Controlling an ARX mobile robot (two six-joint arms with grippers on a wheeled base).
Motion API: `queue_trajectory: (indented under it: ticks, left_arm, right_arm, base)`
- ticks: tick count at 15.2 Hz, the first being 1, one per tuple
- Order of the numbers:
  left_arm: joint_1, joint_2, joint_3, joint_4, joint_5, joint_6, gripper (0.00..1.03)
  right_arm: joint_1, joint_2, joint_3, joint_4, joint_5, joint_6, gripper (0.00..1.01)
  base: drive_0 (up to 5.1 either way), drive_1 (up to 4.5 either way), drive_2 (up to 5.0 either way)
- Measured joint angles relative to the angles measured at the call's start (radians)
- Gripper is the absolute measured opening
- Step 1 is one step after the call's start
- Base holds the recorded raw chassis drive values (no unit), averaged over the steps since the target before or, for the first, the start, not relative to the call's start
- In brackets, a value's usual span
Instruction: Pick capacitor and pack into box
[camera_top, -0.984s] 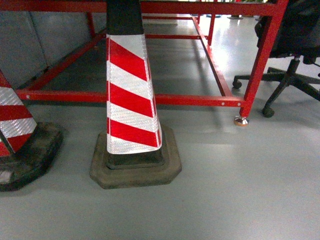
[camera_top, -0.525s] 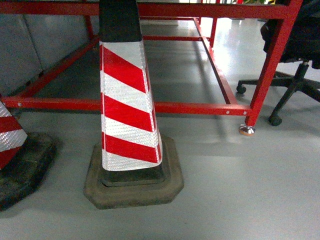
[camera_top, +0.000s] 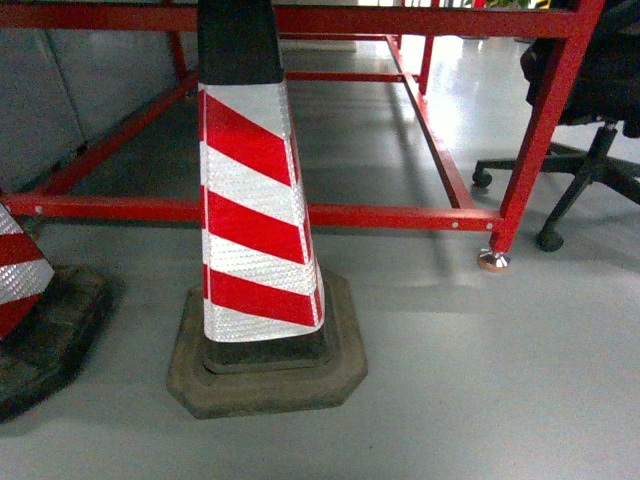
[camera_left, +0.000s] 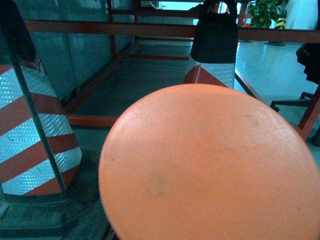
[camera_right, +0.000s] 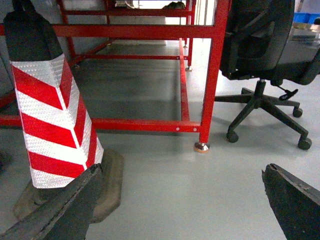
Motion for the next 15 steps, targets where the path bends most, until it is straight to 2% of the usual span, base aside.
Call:
queue_trajectory:
  ticks: [15]
  left_arm:
    - [0.0, 0.0, 0.0, 0.001, 0.0, 0.004, 0.44]
  right_arm:
    - [0.0, 0.0, 0.0, 0.0, 0.0, 0.0, 0.98]
  base:
    - [0.0, 0.0, 0.0]
